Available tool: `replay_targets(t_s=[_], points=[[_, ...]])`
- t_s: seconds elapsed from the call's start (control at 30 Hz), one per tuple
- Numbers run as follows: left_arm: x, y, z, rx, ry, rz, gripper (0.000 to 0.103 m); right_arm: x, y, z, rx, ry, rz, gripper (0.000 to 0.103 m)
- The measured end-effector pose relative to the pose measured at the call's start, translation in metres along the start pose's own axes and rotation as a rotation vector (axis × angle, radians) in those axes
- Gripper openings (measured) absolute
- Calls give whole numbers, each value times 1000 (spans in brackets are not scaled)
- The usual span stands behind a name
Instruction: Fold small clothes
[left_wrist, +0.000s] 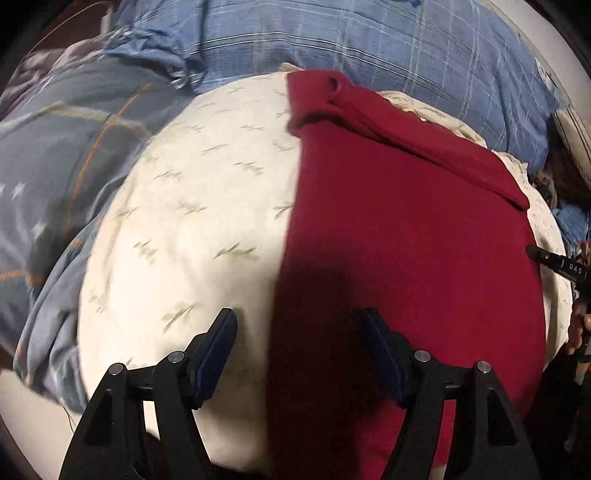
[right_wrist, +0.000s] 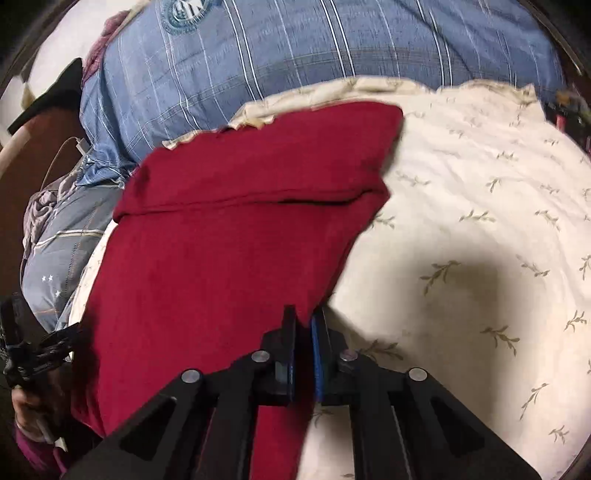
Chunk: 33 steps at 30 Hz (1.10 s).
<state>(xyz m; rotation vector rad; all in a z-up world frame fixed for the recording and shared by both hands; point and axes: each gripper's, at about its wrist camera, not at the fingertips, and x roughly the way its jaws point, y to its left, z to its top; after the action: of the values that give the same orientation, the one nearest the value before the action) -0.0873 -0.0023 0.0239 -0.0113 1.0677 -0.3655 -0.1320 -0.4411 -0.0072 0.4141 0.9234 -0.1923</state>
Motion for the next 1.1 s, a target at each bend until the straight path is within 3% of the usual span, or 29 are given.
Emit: replay_targets(t_s=[0.1,0.2,0.23,0.3,0.37,0.5,0.63,0.7,0.77,0.83,0.87,0.9,0.97,1.1], points=[[-7,10,-6,-15,18,-3,69,-10,-6,-5,50,-7,16,7],[-17,15,-15,-17,23,-26,69,-31,5,-23,30,19,81,17],[-19,16,-17,-13,23,-30,69,-35,8,-29,29,42,128,22],[-24,17,-23,3,31,-45,69,-48,15,-50,19,83,216,57],[-29,19,-28,8,37,-49,69,-56,19,-70,-10,133,241,61],[-34,22,-33,3,49,-57,69,-62,26,-106,-73,256,244,61],[-28,22,-35,-14,74,-54,69,-46,19,-134,-29,371,233,61],[-25,22,-37,-29,95,-68,69,-38,14,-144,3,405,220,61],[-24,22,-37,-33,107,-78,69,-32,13,-150,40,397,263,61],[-22,22,-37,-32,124,-81,69,-28,20,-153,39,397,305,56],[-20,20,-36,-30,131,-81,69,-27,26,-154,22,399,331,47],[-20,18,-36,-25,140,-83,69,-27,31,-154,2,399,337,30],[-19,16,-36,-16,151,-93,69,-32,40,-150,-48,385,349,19],[-15,12,-42,-1,174,-114,69,-40,39,-137,-49,351,382,22]])
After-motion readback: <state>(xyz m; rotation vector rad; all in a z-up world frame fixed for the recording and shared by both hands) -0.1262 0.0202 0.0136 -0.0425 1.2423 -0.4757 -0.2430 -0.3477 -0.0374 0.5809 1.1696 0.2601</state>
